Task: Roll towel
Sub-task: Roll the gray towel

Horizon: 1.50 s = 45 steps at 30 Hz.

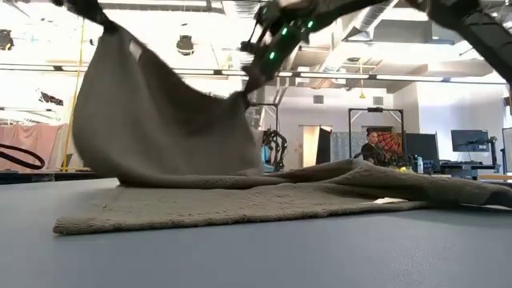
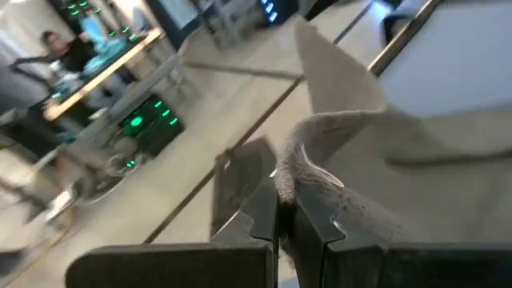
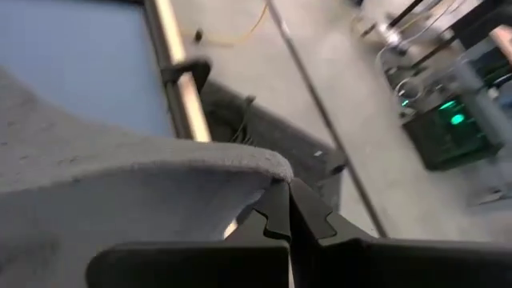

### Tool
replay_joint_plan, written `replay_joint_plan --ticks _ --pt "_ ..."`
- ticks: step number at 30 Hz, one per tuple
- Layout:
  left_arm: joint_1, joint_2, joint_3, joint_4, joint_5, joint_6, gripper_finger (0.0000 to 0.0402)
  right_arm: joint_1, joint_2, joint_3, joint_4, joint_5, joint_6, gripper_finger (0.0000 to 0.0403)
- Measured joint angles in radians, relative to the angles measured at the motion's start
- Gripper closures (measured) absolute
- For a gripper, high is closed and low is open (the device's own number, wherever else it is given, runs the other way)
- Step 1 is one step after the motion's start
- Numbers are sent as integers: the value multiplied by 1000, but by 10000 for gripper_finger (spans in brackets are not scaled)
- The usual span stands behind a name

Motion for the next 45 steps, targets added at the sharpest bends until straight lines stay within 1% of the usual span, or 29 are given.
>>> replay_joint_plan --ticks 3,5,7,9,12,13,15,16,17,19,20,21,22,25,28,31,33,36,38,39,41,45 --pt "64 0 -94 34 24 2 401 12 47 0 -17 0 22 390" --pt "110 0 -152 62 42 18 401 22 56 0 -32 0 23 380" --pt "163 4 -178 85 78 69 401 30 50 10 -67 7 23 359" --pt "216 14 -177 146 99 125 401 34 41 46 -117 15 41 333" --pt "291 17 -177 236 142 229 401 30 6 131 -282 16 148 289" --pt "316 17 -177 278 159 271 401 29 -10 162 -349 1 182 273" --pt "360 18 -177 341 224 349 401 27 -34 210 -510 -28 241 243" --pt "382 18 -177 369 257 382 401 29 -48 225 -575 -65 275 229" --pt "404 18 -177 399 284 411 401 34 -62 229 -637 -147 316 217" --pt "447 20 -177 432 329 451 401 67 -74 228 -755 -375 401 199" --pt "468 20 -177 440 349 470 401 101 -75 228 -791 -461 434 194" --pt "489 20 -177 449 365 487 401 148 -75 228 -814 -495 453 192" --pt "511 20 -177 456 382 501 401 212 -69 222 -825 -485 462 191" --pt "576 24 -177 471 435 550 401 415 -61 154 -736 -375 473 193" --pt "630 26 -177 471 496 570 401 607 -59 37 -558 -230 505 201" --pt "670 26 -177 470 583 574 401 763 -60 -68 -405 -62 586 212" --pt "687 26 -177 471 634 580 401 839 -60 -144 -262 -15 664 220" --pt "701 26 -177 472 660 600 401 913 -60 -282 34 24 732 229" --pt "709 26 -177 471 660 614 401 942 -60 -365 213 54 732 233" --pt "712 26 -177 471 663 615 401 952 -60 -396 273 65 726 234" --pt "719 26 -177 469 676 613 401 965 -60 -450 366 67 709 236" --pt "731 26 -177 466 730 595 401 969 -60 -534 432 44 699 233"
